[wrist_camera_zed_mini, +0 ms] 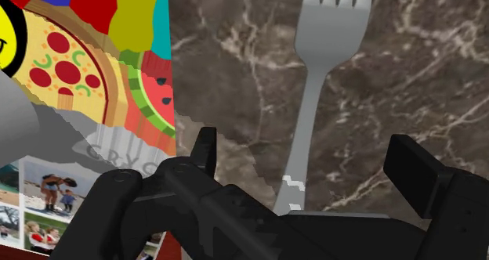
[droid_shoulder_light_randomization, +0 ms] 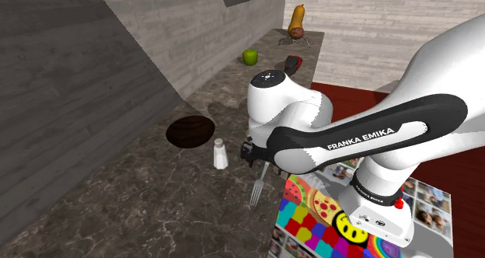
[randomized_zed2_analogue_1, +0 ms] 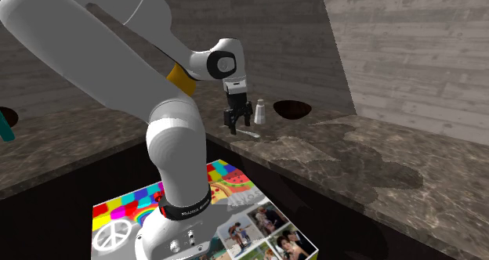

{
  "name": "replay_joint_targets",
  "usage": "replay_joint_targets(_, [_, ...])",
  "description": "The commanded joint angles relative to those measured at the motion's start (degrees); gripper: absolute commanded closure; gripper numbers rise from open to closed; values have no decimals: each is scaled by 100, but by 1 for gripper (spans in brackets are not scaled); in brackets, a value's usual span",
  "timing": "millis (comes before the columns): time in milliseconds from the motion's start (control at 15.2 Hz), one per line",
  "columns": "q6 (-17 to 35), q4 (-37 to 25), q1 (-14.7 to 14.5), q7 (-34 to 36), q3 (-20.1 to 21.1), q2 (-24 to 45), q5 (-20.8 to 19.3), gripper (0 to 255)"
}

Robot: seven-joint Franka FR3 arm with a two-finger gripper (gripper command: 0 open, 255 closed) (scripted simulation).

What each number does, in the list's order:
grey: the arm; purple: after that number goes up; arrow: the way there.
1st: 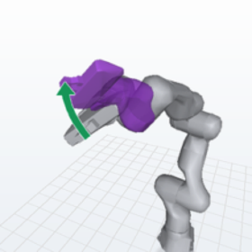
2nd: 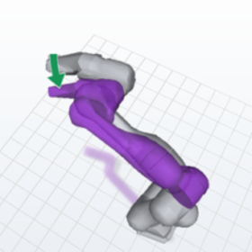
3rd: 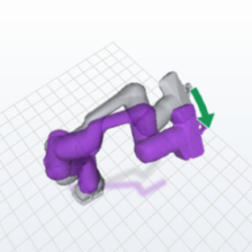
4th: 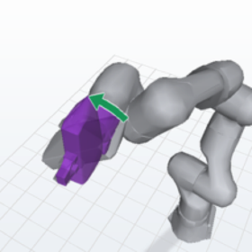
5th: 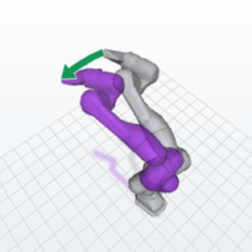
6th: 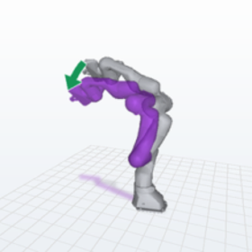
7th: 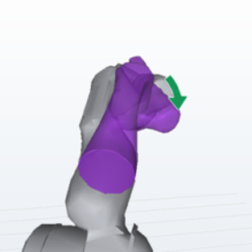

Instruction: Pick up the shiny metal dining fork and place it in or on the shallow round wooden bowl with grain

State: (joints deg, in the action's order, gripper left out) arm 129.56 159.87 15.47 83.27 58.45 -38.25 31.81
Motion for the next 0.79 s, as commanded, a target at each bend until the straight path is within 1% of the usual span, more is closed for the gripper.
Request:
replay_joint_targets(0, [0, 0, 0, 0, 0, 0, 0, 0])
replay_joint_targets(66, [0, 0, 0, 0, 0, 0, 0, 255])
replay_joint_targets(660, [1, 0, 1, 0, 1, 1, 0, 255])
replay_joint_targets(726, [-109, -29, -37, -12, -78, -76, -20, 255])
